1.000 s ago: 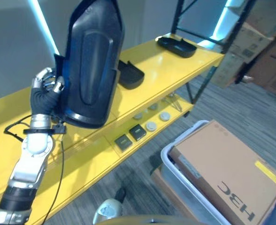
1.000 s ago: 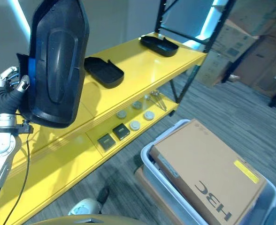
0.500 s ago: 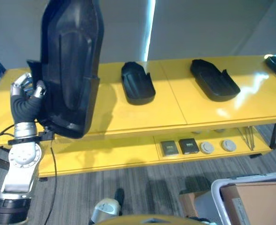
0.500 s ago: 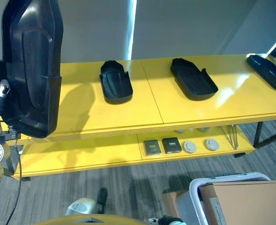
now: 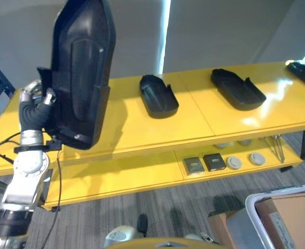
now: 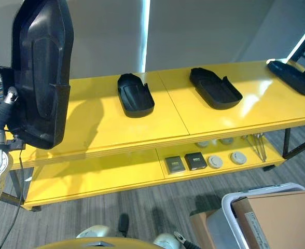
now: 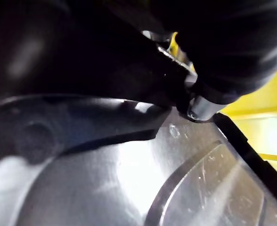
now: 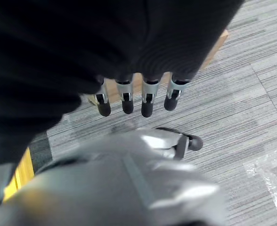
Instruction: Move parts from the plastic box to the shelf.
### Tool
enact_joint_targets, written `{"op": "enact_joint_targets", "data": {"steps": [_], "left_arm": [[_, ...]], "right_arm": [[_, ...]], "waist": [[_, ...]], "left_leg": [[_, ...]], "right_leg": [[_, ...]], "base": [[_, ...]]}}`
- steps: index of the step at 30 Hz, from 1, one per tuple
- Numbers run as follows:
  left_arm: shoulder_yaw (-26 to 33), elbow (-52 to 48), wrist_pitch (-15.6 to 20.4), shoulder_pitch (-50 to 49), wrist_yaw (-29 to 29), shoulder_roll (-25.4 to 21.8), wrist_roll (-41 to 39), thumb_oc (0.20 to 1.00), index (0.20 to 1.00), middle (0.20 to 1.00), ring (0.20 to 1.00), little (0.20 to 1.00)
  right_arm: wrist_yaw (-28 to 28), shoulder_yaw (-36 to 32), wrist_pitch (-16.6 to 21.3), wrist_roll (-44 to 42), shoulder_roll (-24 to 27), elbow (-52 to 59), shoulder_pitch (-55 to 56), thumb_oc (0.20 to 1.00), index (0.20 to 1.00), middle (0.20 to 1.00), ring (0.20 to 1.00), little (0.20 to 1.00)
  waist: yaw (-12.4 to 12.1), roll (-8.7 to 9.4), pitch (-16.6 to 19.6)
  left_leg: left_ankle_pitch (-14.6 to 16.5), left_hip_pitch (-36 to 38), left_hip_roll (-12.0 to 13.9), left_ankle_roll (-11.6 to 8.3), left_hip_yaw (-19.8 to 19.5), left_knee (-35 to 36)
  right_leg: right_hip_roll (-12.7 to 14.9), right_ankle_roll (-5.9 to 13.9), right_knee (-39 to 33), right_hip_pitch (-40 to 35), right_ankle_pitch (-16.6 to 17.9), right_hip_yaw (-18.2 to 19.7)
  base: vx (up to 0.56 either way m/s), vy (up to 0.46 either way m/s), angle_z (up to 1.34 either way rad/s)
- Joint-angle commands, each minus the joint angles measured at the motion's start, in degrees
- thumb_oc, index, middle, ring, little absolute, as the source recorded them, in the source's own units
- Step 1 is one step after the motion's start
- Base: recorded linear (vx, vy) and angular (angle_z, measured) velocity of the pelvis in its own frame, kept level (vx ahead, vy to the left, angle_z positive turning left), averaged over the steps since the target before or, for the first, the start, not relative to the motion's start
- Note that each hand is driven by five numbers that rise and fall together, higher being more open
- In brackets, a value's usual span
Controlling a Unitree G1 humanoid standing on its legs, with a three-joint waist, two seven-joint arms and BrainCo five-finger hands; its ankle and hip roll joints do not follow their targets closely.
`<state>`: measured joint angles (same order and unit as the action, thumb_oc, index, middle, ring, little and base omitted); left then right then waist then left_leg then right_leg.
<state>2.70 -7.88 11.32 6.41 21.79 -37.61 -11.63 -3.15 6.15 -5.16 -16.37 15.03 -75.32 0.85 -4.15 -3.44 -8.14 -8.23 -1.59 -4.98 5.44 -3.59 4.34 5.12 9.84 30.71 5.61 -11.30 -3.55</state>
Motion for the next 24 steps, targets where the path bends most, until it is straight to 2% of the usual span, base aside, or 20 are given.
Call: {"op": "enact_joint_targets", "data": {"steps": [1,4,7,13,16,17,18,19,21,23,24], "left_arm": [[1.61,-5.11,2.31,0.60,2.59,2.16,2.23,0.200,0.200,0.200,0.200,0.200],[0.79,-7.09,0.00,-0.23,1.63,4.08,2.88,0.200,0.200,0.200,0.200,0.200],[-0.20,-7.32,-1.17,0.15,1.46,4.61,3.11,0.200,0.200,0.200,0.200,0.200],[-0.45,-7.46,-3.07,-0.06,2.61,4.58,3.03,0.200,0.200,0.200,0.200,0.200],[-0.24,-7.28,-3.87,-0.16,2.69,4.61,3.39,0.200,0.200,0.200,0.200,0.200],[-0.72,-6.97,-3.88,0.41,1.96,5.10,3.36,0.200,0.200,0.200,0.200,0.200],[-1.06,-6.84,-3.82,0.77,1.83,5.28,3.25,0.200,0.200,0.200,0.200,0.200],[-1.56,-6.61,-3.70,1.31,2.02,5.55,3.18,0.200,0.200,0.200,0.200,0.200],[-1.85,-6.47,-3.48,1.44,2.60,5.66,3.01,0.200,0.200,0.200,0.200,0.200],[-1.75,-6.67,-3.65,1.22,3.19,5.76,2.38,0.200,0.200,0.200,0.200,0.200],[-1.60,-6.75,-3.54,0.80,3.35,6.05,2.38,0.200,0.200,0.200,0.200,0.200]], "right_arm": [[-1.65,2.49,0.74,1.75,0.13,-3.19,2.49,1.000,1.000,1.000,1.000,1.000],[-0.96,3.74,-0.39,3.07,0.04,-3.82,2.36,1.000,1.000,1.000,1.000,1.000],[-1.38,3.79,-0.72,2.05,0.70,-5.20,1.15,1.000,1.000,1.000,1.000,1.000],[-1.45,3.26,-1.55,4.79,1.51,-5.03,1.31,1.000,1.000,1.000,1.000,1.000],[-1.25,2.77,-1.44,6.81,1.41,-4.67,2.25,1.000,1.000,1.000,1.000,1.000],[0.07,2.14,-1.24,6.61,1.42,-4.41,2.87,1.000,1.000,1.000,1.000,1.000],[0.65,1.93,-1.11,6.20,1.55,-4.38,2.93,1.000,1.000,1.000,1.000,1.000],[0.91,1.60,-1.20,5.28,1.86,-4.51,2.65,1.000,1.000,1.000,1.000,1.000],[0.52,1.49,-1.02,5.65,2.01,-4.65,2.31,1.000,1.000,1.000,1.000,1.000],[0.10,1.44,-0.49,7.40,2.43,-4.83,2.11,1.000,1.000,1.000,1.000,1.000],[0.36,1.30,0.07,7.62,2.77,-4.63,2.51,1.000,1.000,1.000,1.000,1.000]], "waist": [[0.19,2.31,0.23],[-0.81,2.70,1.34],[-1.69,3.18,2.65],[-1.81,3.59,3.35],[-1.21,3.97,2.82],[-0.24,4.25,1.74],[0.14,4.21,1.28],[0.52,3.86,0.49],[0.77,3.37,0.22],[1.38,2.59,0.19],[2.03,1.90,0.37]], "left_leg": [[11.41,5.24,-2.90,-1.81,-0.17,-2.49],[10.13,5.85,-2.96,-2.51,-1.03,-0.53],[9.63,5.26,-2.65,-2.88,0.06,-0.21],[10.14,3.74,-1.77,-3.36,2.47,-2.33],[11.88,2.26,-0.83,-3.94,6.14,-7.20],[12.30,0.18,1.31,-5.10,11.00,-11.33],[12.52,-0.99,2.37,-5.55,12.18,-12.98],[11.98,-2.42,4.04,-6.01,12.33,-13.98],[10.81,-2.68,5.56,-6.59,11.80,-13.17],[7.59,-1.48,9.08,-8.08,11.59,-9.19],[3.31,-0.66,13.01,-9.61,11.84,-5.75]], "right_leg": [[-5.29,-0.91,-18.71,4.33,15.30,-2.35],[-5.98,-2.65,-26.27,-0.69,14.01,-2.60],[-6.16,-2.99,-30.48,-3.77,14.22,-2.58],[-6.32,-3.33,-32.99,-6.60,13.86,-1.44],[-5.54,-3.58,-33.12,-7.31,13.37,-2.20],[-4.54,-3.85,-32.38,-7.45,13.14,-3.93],[-4.21,-4.05,-31.75,-7.23,12.85,-4.65],[-3.70,-4.56,-30.61,-6.78,12.39,-5.17],[-3.56,-4.95,-29.93,-6.42,11.90,-5.26],[-3.08,-5.40,-29.39,-6.36,10.96,-5.15],[-2.53,-5.69,-28.72,-6.60,10.08,-5.14]], "base": [[0.18,-0.093,0.87],[0.15,-0.098,0.60],[0.11,-0.088,-0.06],[0.10,-0.068,0.02],[0.08,-0.039,-0.07],[0.00,0.000,0.00],[-0.02,0.053,0.20],[-0.03,0.097,0.63],[0.00,0.147,0.74],[0.06,0.263,0.13],[0.10,0.334,-0.03]]}}
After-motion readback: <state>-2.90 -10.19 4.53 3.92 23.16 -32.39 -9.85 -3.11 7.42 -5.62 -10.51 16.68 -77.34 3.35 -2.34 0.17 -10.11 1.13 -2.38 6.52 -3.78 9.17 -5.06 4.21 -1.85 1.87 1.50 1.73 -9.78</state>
